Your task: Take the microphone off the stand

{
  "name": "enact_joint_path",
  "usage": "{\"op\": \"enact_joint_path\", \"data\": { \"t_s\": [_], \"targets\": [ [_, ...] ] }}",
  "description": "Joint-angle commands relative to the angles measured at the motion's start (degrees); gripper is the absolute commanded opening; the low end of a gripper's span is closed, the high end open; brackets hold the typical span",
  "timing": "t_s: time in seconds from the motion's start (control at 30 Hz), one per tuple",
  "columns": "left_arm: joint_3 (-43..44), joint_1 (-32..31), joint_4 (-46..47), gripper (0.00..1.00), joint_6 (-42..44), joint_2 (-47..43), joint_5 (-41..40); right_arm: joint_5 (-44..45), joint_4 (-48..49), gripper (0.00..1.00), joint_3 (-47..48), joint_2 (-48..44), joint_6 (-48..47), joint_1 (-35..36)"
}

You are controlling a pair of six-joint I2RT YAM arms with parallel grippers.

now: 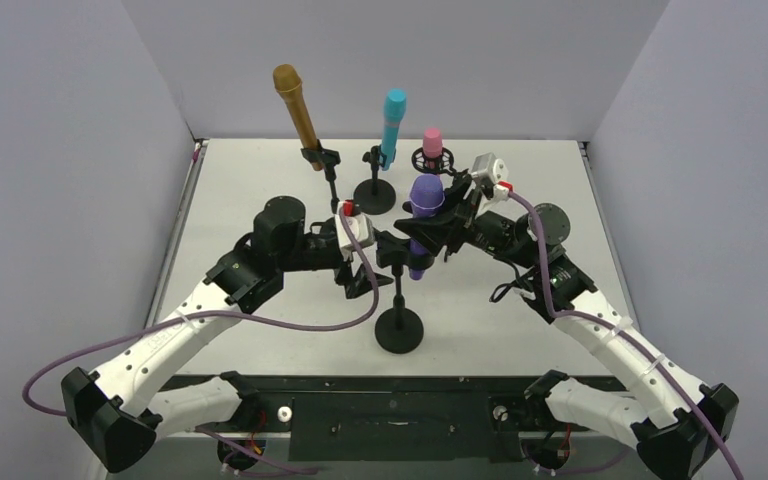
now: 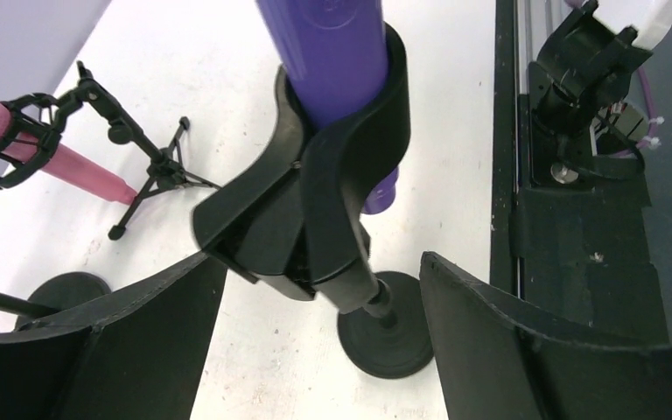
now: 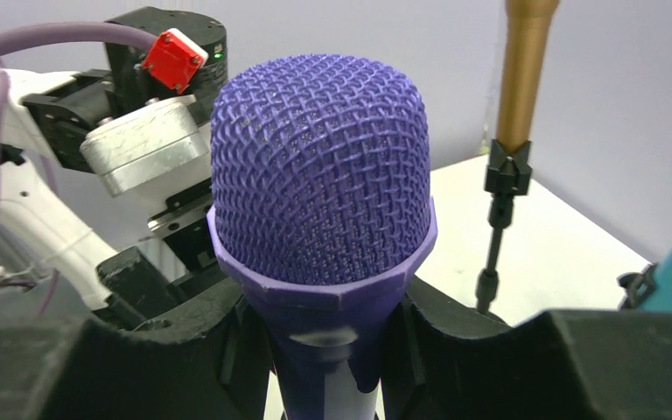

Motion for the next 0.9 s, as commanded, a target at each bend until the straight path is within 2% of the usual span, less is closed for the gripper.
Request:
{"op": "enact_joint_path", "data": {
  "t_s": [0.0,0.1,0.37,0.53,0.63,0.87],
  "targets": [
    [-2.85,3.05,11.45,0.79,-4.80,-3.51,6.16,-10.83,14.58,0.00,0.88,0.27,5.78,-1.93],
    [-4.82,5.36,19.31,0.79,-10.17,-4.30,9.97,-13.23,14.89,0.00,0.79,0.81,6.03,-2.36],
    [-6.41,7.68,25.45,0.74,-15.06,-2.13,17.18,-13.48,17.08,0.00,-1.48,0.48,4.82,-2.69],
    [-8.38,7.77,32.02,0.72,-20.17,-2.10,18.40,-13.41,15.94,0.00,-1.51,0.67,3.08,-2.78],
    [-7.97,7.70,31.65,0.69,-20.53,-1.09,19.47,-13.16,16.03,0.00,-1.53,0.69,2.82,-3.03],
    [-8.60,7.75,30.72,0.72,-20.29,0.18,19.83,-12.89,16.09,0.00,-1.66,0.66,2.66,-3.09]
  ]
}}
